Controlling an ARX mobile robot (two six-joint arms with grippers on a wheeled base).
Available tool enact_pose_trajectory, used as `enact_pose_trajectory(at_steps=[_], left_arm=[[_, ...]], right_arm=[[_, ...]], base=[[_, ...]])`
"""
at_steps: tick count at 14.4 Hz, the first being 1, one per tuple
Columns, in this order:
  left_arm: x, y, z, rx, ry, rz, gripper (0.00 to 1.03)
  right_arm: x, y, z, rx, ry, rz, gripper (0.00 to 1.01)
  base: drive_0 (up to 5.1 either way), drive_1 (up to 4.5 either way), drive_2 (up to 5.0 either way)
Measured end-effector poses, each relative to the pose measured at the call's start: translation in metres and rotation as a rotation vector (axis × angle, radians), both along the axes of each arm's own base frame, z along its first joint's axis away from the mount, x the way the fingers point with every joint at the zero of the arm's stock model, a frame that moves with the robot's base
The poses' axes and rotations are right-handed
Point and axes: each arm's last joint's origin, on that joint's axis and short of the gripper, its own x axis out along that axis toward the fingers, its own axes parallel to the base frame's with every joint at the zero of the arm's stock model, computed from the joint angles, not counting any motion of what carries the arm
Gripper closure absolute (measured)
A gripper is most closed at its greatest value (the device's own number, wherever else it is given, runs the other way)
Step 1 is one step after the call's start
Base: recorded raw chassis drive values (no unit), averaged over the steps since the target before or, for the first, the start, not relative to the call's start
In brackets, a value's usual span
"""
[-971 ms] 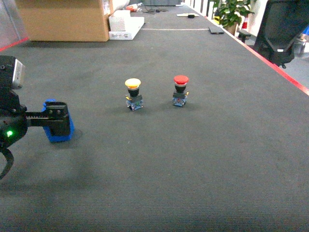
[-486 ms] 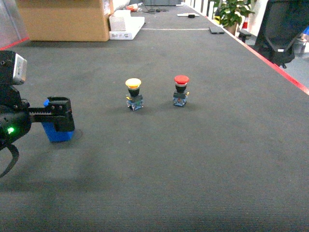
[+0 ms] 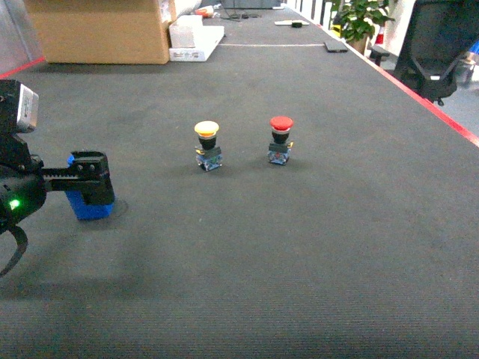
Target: Pick blue part to blue bin on bottom shelf
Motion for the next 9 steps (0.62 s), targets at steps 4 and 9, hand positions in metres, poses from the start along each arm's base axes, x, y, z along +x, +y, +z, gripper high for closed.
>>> enact_pose_trajectory(at_steps=[4, 9], left_arm=[[-0.006, -0.007, -0.017, 0.050, 0.014, -0.040, 0.05], [-0.005, -0.003, -0.035, 0.069, 0.023, 0.025, 0.05]], right_arm=[[0.000, 0.000, 0.000, 0.000, 0.000, 0.000, 0.03], [0.000, 0.000, 0.000, 0.000, 0.000, 0.000, 0.03]], base=[[0.0, 0.00, 0.0], [0.0, 0.00, 0.0]])
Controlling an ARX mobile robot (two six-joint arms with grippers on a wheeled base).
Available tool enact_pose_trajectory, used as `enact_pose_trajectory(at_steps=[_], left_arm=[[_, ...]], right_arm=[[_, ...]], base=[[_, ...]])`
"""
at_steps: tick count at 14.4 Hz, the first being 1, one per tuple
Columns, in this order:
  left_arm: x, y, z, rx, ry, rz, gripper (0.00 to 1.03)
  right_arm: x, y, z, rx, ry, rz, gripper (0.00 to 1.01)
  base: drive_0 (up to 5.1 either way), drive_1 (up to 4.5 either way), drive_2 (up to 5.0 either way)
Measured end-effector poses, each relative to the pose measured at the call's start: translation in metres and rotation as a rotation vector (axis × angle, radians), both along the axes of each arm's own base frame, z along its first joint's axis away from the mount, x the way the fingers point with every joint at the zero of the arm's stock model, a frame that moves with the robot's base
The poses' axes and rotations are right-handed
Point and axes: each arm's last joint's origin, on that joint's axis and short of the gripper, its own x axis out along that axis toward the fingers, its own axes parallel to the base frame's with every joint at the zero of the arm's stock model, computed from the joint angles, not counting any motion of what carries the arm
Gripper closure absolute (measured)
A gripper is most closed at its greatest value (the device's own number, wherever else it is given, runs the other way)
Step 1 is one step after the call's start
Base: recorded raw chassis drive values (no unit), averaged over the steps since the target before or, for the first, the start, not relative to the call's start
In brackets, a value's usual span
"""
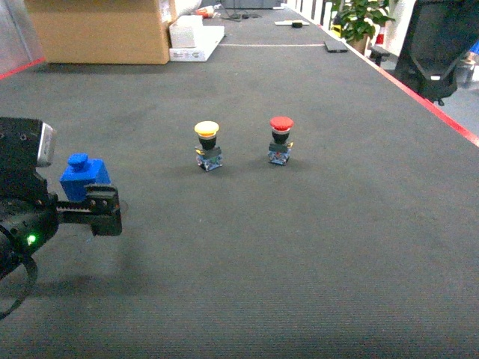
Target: Pick blue part to blue bin on bottom shelf
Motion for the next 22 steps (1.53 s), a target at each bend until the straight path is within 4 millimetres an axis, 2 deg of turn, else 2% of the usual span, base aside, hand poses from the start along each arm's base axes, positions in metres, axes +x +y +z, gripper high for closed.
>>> enact_pose_trajectory(at_steps=[1, 4, 7, 9, 10, 14, 16, 18, 20, 22], left_arm=[[0.005, 0.002, -0.006, 0.005, 0.008, 0.024, 0.05], [0.022, 0.004, -0.001, 0.006, -0.045, 0.027, 0.05], [0.029, 0.007, -0.007, 0.006, -0.041, 0.030, 0.05], [0.042, 0.009, -0.008, 0.007, -0.054, 0.049, 0.05], [0.043, 0.011, -0.011, 0.009, -0.027, 0.054, 0.11], [0.045, 0.011, -0.012, 0.005, -0.012, 0.042, 0.55], [0.045, 0.011, -0.011, -0.002, -0.017, 0.041, 0.58], [0.031, 0.014, -0.010, -0.028, -0.031, 0.060, 0.58], [0.000, 0.021, -0.005, -0.039, 0.008, 0.109, 0.59], [-0.040, 0.024, 0.016, -0.040, 0.020, 0.119, 0.59]], right_arm=[[0.000, 0.000, 0.000, 0.000, 0.000, 0.000, 0.03], [0.000, 0.000, 0.000, 0.000, 0.000, 0.000, 0.03], [0.000, 0.000, 0.000, 0.000, 0.000, 0.000, 0.03], [0.000, 0.000, 0.000, 0.000, 0.000, 0.000, 0.03], [0.000, 0.000, 0.000, 0.000, 0.000, 0.000, 0.03], [0.000, 0.000, 0.000, 0.000, 0.000, 0.000, 0.03], [0.000, 0.000, 0.000, 0.000, -0.001, 0.000, 0.03], [0.000, 0.000, 0.000, 0.000, 0.000, 0.000, 0.03], [0.000, 0.000, 0.000, 0.000, -0.001, 0.000, 0.03], [0.000, 0.000, 0.000, 0.000, 0.000, 0.000, 0.03]], base=[[0.0, 0.00, 0.0], [0.0, 0.00, 0.0], [0.0, 0.00, 0.0], [0.0, 0.00, 0.0], [0.0, 0.00, 0.0], [0.0, 0.00, 0.0], [0.0, 0.00, 0.0], [0.0, 0.00, 0.0], [0.0, 0.00, 0.0], [0.0, 0.00, 0.0]])
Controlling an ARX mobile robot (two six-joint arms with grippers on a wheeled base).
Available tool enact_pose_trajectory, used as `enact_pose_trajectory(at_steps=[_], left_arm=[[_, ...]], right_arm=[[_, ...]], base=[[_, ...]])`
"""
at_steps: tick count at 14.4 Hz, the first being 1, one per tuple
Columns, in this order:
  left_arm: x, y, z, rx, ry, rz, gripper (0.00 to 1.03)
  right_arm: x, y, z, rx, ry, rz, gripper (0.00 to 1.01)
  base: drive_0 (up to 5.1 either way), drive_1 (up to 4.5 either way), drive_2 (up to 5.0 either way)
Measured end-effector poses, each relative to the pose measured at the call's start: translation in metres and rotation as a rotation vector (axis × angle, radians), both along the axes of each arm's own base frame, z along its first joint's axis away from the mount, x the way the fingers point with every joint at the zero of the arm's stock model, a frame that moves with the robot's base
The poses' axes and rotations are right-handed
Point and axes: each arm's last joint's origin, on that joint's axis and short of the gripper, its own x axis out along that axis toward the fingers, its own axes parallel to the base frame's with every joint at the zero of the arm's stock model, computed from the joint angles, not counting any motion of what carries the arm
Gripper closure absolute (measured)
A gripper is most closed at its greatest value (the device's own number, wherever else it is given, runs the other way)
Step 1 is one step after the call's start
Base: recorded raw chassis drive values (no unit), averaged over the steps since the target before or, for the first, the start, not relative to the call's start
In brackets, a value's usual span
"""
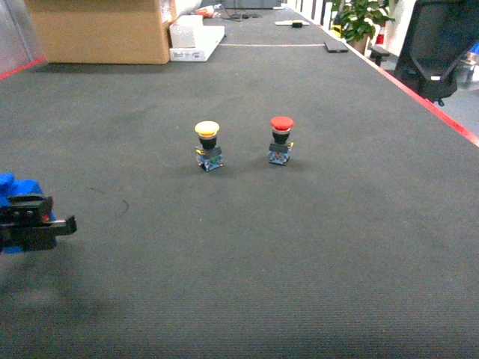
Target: Pick blue part to blue bin on bottom shelf
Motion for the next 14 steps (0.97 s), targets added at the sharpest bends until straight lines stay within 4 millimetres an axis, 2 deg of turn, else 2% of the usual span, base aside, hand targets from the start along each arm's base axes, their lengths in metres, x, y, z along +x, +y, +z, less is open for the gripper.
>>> enact_pose_trajectory(at_steps=[4, 5, 6, 7, 9, 12, 14], left_arm=[[-0.069, -0.021, 0.089, 0.005, -0.199, -0.028, 0.59], [-0.085, -0.022, 0.099, 0.004, -0.220, -0.015, 0.59], [-0.101, -0.025, 0.106, 0.002, -0.232, -0.008, 0.59], [-0.126, -0.031, 0.111, -0.004, -0.232, -0.021, 0.59], [-0.156, -0.035, 0.116, -0.007, -0.241, -0.032, 0.59], [-0.185, -0.031, 0.124, -0.030, -0.301, -0.016, 0.59], [-0.185, -0.030, 0.123, -0.028, -0.294, -0.012, 0.59]], right_arm=[[0.000, 0.000, 0.000, 0.000, 0.000, 0.000, 0.03], [0.000, 0.000, 0.000, 0.000, 0.000, 0.000, 0.03], [0.000, 0.000, 0.000, 0.000, 0.000, 0.000, 0.03], [0.000, 0.000, 0.000, 0.000, 0.000, 0.000, 0.03], [0.000, 0.000, 0.000, 0.000, 0.000, 0.000, 0.03], [0.000, 0.000, 0.000, 0.000, 0.000, 0.000, 0.03], [0.000, 0.000, 0.000, 0.000, 0.000, 0.000, 0.03]], base=[[0.0, 0.00, 0.0], [0.0, 0.00, 0.0], [0.0, 0.00, 0.0], [0.0, 0.00, 0.0], [0.0, 0.00, 0.0], [0.0, 0.00, 0.0], [0.0, 0.00, 0.0]])
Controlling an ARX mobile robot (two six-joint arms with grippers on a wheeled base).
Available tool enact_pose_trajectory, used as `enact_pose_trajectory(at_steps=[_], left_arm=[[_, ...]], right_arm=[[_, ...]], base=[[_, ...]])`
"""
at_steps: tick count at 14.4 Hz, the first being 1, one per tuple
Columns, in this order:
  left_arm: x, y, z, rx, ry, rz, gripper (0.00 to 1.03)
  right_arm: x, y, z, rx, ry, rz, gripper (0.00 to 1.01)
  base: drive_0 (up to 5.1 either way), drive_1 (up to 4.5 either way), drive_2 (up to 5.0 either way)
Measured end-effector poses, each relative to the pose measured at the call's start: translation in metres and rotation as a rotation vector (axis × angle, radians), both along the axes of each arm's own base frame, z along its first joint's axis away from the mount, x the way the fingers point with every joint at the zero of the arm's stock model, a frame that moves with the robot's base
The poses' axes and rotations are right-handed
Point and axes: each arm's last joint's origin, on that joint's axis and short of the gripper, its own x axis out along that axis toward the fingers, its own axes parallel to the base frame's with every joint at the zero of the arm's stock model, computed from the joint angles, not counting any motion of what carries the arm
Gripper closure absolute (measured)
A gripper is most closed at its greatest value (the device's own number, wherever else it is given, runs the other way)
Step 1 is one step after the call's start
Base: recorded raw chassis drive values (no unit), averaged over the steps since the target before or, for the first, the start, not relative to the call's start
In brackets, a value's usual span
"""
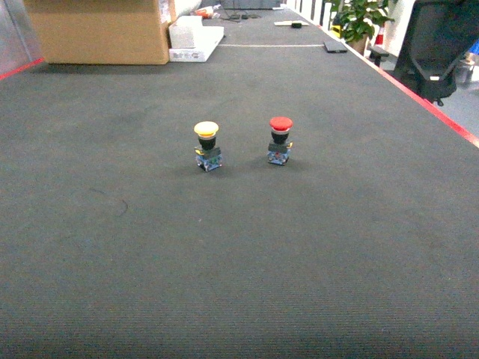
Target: Pick blue part to blue bin on bottom shelf
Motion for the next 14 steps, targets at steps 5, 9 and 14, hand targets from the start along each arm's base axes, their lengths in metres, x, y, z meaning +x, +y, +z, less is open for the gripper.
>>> enact_pose_trajectory(at_steps=[5, 9, 14], left_arm=[[0.0001, -0.0001, 0.0000, -0.001, -0.001, 0.000, 0.59], [-0.0002, 0.0001, 0.0006, -0.004, -0.007, 0.000, 0.59], [0.0000, 0.0001, 0.0001, -0.002, -0.003, 0.003, 0.59]], right_arm=[[0.0000, 0.0000, 0.0000, 0.000, 0.000, 0.000, 0.03], [0.0000, 0.0000, 0.0002, 0.000, -0.002, 0.000, 0.03], [0.0000, 0.0000, 0.0000, 0.000, 0.000, 0.000, 0.03]], base=[[0.0, 0.00, 0.0], [0.0, 0.00, 0.0], [-0.3, -0.31, -0.3]])
